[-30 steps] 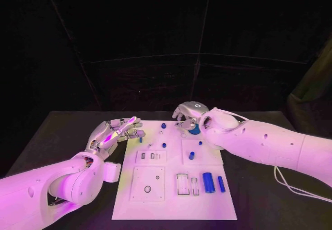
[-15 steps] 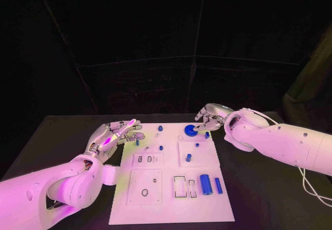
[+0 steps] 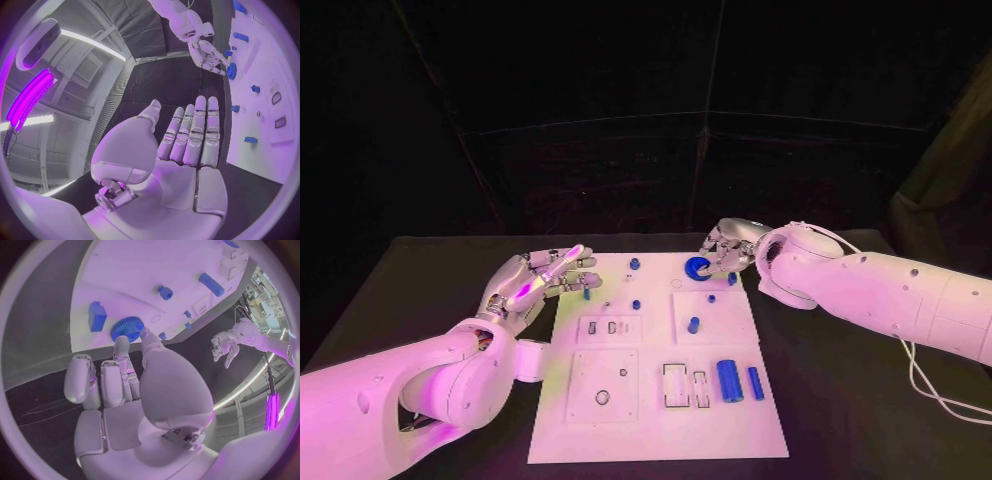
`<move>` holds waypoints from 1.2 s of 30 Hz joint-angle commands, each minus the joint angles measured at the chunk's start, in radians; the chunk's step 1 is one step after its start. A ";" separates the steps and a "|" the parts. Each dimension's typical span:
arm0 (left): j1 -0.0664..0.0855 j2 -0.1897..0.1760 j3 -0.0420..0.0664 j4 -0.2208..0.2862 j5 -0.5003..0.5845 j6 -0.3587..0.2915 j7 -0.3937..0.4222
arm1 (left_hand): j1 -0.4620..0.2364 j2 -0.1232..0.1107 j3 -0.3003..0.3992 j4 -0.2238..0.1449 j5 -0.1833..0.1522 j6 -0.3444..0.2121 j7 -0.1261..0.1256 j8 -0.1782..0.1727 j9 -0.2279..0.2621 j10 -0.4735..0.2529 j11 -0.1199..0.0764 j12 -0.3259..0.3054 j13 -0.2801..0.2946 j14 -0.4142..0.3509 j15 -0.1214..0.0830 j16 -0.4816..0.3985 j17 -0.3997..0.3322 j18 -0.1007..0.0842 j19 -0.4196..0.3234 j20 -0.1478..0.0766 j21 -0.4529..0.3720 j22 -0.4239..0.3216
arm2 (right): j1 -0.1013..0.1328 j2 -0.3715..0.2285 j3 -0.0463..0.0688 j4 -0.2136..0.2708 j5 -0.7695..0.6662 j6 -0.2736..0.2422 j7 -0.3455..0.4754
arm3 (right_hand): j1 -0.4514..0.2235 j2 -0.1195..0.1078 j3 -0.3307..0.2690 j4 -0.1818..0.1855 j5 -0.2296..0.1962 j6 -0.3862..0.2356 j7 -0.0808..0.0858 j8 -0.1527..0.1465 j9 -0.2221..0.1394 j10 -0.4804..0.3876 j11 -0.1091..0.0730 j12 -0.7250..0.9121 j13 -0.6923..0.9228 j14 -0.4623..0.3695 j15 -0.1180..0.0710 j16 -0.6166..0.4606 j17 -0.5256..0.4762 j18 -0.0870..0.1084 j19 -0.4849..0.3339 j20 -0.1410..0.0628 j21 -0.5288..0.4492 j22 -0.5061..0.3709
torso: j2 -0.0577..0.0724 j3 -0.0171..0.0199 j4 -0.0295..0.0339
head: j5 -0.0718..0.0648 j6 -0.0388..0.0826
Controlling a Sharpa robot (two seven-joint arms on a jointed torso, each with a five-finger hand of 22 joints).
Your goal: Assemble the parts on the task board
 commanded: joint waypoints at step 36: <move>0.001 0.002 0.001 -0.005 -0.002 0.025 -0.004 | 0.009 0.007 0.001 -0.008 0.004 0.002 0.009 -0.006 -0.001 -0.004 0.004 -0.006 -0.002 0.000 0.004 -0.008 0.002 0.013 0.007 0.001 -0.008 -0.003 | 0.001 0.055 0.000 -0.047 -0.110 0.069 -0.033 | 0.080 0.062 0.018 -0.039 -0.023 0.057 -0.011 0.055 0.008 0.113 -0.007 0.371 0.391 0.065 0.009 0.098 0.170 -0.023 0.051 0.002 0.042 0.082 | 0.000 -0.0015 -0.0009 | -0.001 -0.015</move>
